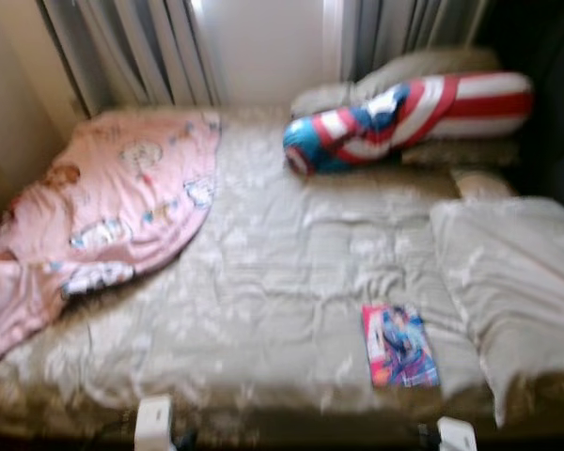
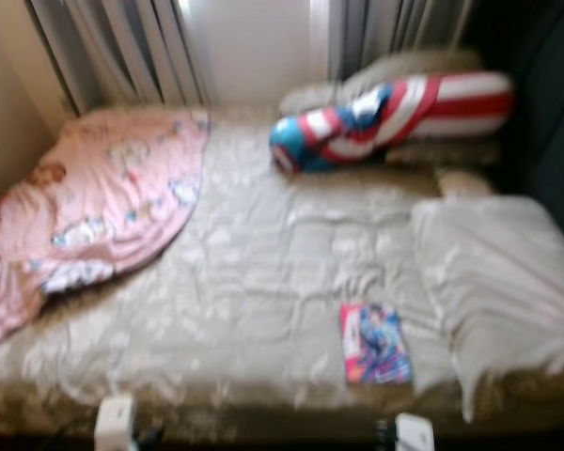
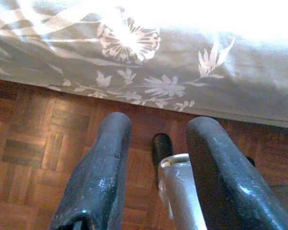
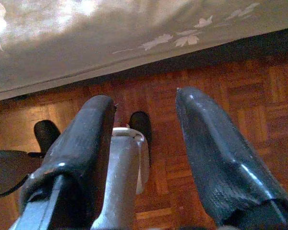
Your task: Clean up the room
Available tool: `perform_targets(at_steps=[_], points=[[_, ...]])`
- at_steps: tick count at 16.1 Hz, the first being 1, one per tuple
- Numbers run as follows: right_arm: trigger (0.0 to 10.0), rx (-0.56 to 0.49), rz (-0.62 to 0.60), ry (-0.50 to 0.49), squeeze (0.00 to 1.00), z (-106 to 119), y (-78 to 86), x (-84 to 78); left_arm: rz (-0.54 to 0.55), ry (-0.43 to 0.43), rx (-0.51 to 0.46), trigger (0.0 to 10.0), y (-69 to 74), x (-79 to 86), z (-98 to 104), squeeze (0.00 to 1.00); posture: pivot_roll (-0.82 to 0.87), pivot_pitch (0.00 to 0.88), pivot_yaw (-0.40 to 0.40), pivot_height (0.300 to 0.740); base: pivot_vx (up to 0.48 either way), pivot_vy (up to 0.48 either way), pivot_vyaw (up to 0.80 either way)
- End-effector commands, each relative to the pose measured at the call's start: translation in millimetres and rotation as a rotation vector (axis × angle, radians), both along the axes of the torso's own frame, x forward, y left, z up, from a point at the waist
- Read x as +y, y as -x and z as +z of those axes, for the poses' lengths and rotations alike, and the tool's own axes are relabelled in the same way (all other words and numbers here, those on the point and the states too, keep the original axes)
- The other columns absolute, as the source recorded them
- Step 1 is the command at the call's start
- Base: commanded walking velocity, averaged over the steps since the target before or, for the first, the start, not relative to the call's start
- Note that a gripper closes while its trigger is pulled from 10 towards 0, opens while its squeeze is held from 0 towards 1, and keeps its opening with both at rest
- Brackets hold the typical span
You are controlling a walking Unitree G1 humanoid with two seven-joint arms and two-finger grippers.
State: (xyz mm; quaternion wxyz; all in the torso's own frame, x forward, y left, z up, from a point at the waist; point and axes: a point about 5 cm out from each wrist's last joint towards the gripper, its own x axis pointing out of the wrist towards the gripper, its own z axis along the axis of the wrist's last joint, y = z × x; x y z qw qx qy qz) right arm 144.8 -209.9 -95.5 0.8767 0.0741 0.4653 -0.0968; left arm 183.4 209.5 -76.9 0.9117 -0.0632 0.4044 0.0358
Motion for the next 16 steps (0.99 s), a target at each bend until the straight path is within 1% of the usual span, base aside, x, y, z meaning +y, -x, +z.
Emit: perform_targets(at_steps=[1,3,4,6,8,11,13,16], points=[[10.0,-0.016,0.004,-0.019,0.00,1,-7.9,10.8,-0.004,-0.019,0.030,10.0,8.1,6.1,-3,0.00,0.01,0.045,0.029,0.740,0.000,0.259,0.00],[10.0,-0.025,0.015,-0.030,0.00,2,-13.4,21.3,-0.005,-0.017,0.028,10.0,7.1,5.6,-3,0.00,0.01,0.046,0.030,0.740,0.000,0.261,0.00],[10.0,-0.025,0.015,-0.030,0.00,2,-13.6,21.8,-0.005,-0.017,0.028,10.0,7.1,5.5,-3,0.00,0.01,0.046,0.030,0.740,0.000,0.259,0.00],[10.0,-0.025,0.051,-0.030,0.00,2,-18.2,32.5,-0.005,-0.017,0.027,10.0,6.5,4.9,-2,0.00,0.01,0.044,0.031,0.740,0.000,0.259,0.00],[10.0,-0.035,0.052,-0.031,0.00,3,-20.0,36.5,-0.005,-0.018,0.027,10.0,6.4,5.0,-2,0.00,0.01,0.042,0.031,0.740,0.000,0.261,0.52],[10.0,-0.041,0.051,-0.036,0.00,3,-18.8,34.0,-0.005,-0.020,0.025,10.0,5.8,5.8,-2,0.00,0.02,0.040,0.033,0.740,0.000,0.260,0.80],[10.0,-0.036,0.035,-0.038,0.00,1,-12.7,25.3,-0.005,-0.021,0.025,10.0,5.2,6.1,-2,0.00,0.02,0.033,0.035,0.740,0.000,0.261,0.00],[10.0,-0.041,0.035,-0.029,0.00,1,-8.8,17.0,-0.006,-0.021,0.021,10.0,2.9,5.9,-1,0.00,0.02,0.029,0.036,0.740,0.000,0.260,0.00]])
